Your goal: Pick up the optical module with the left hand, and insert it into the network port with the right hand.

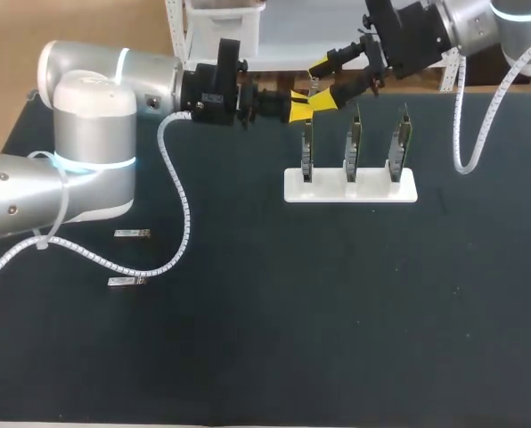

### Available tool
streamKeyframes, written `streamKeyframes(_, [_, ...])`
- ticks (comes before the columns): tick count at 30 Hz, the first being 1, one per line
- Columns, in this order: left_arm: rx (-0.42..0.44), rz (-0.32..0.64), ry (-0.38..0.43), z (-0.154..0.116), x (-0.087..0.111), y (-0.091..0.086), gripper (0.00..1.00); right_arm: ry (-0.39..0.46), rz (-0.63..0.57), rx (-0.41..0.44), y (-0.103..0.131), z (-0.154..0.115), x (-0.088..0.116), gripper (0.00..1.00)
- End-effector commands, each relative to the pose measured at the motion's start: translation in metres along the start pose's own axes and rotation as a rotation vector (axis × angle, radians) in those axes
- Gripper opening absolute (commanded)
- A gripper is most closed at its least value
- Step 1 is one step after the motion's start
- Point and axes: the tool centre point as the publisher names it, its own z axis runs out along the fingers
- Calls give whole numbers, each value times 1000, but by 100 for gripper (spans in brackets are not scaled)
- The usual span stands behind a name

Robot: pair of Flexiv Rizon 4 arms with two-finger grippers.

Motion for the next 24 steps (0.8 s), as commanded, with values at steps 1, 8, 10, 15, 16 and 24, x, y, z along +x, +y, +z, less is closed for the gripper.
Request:
streamKeyframes(1, [2, 0, 1, 0, 0, 1, 0, 0, -2, -6, -3, 1, -1, 100])
streamKeyframes(8, [2, 0, 1, 0, 0, 1, 0, 4, -1, -4, -3, 2, -1, 100])
streamKeyframes(10, [2, 0, 1, 0, 0, 1, 0, 5, -1, -4, -2, 2, -1, 53])
streamKeyframes(15, [2, 0, 1, 0, 0, 1, 0, 2, 2, -1, -2, 2, -1, 0])
streamKeyframes(16, [2, 0, 1, 0, 0, 1, 0, 2, 2, -1, -2, 2, 0, 0])
streamKeyframes(24, [2, 0, 1, 0, 0, 1, 0, 5, 5, 2, -1, 2, 0, 0])
